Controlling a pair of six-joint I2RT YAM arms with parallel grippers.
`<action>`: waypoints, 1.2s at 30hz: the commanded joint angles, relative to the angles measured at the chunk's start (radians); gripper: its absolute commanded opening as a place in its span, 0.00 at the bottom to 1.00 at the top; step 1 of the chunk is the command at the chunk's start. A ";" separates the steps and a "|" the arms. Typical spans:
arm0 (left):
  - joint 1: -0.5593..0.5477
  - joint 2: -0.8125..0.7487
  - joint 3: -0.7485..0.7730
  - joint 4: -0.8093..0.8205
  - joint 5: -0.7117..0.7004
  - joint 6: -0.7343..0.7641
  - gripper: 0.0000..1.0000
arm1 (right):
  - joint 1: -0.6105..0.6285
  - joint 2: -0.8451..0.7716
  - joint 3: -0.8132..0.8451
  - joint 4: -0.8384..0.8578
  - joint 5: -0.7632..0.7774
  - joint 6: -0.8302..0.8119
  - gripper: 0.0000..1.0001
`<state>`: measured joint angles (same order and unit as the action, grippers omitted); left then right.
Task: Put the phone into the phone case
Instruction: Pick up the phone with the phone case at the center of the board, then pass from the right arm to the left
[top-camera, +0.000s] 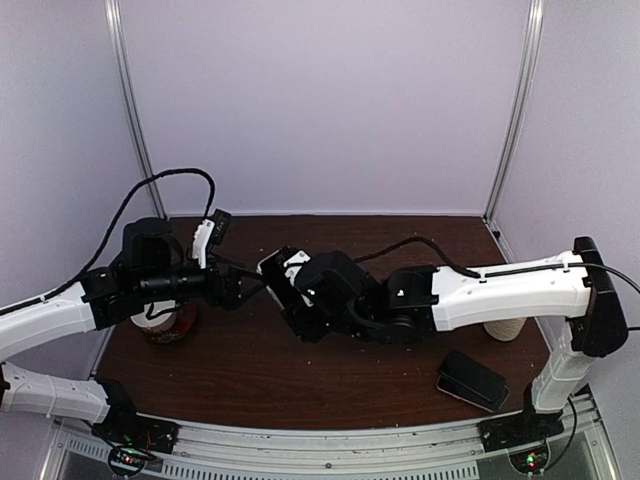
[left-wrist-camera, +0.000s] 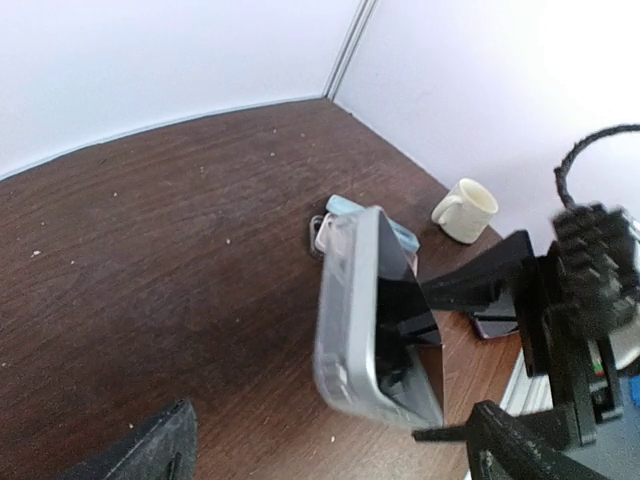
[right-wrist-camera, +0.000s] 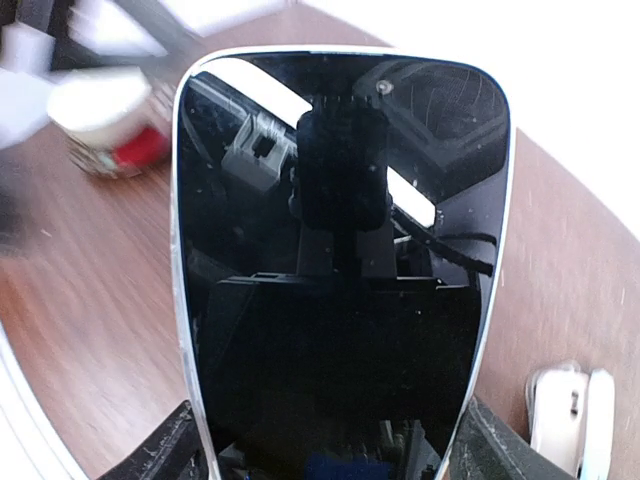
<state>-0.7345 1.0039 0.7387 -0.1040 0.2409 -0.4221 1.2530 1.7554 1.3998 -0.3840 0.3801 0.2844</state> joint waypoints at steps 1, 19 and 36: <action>0.005 -0.031 -0.012 0.199 0.075 -0.092 0.97 | 0.049 -0.055 -0.037 0.267 0.129 -0.176 0.46; 0.003 -0.024 -0.021 0.230 0.255 -0.086 0.00 | 0.082 -0.075 -0.045 0.336 0.143 -0.271 0.51; -0.035 -0.131 0.024 -0.111 0.389 0.522 0.00 | -0.115 -0.274 -0.146 0.173 -0.829 -0.356 0.98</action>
<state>-0.7464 0.9165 0.7406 -0.1955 0.5606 -0.1440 1.1728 1.4967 1.2900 -0.1913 -0.1299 -0.0708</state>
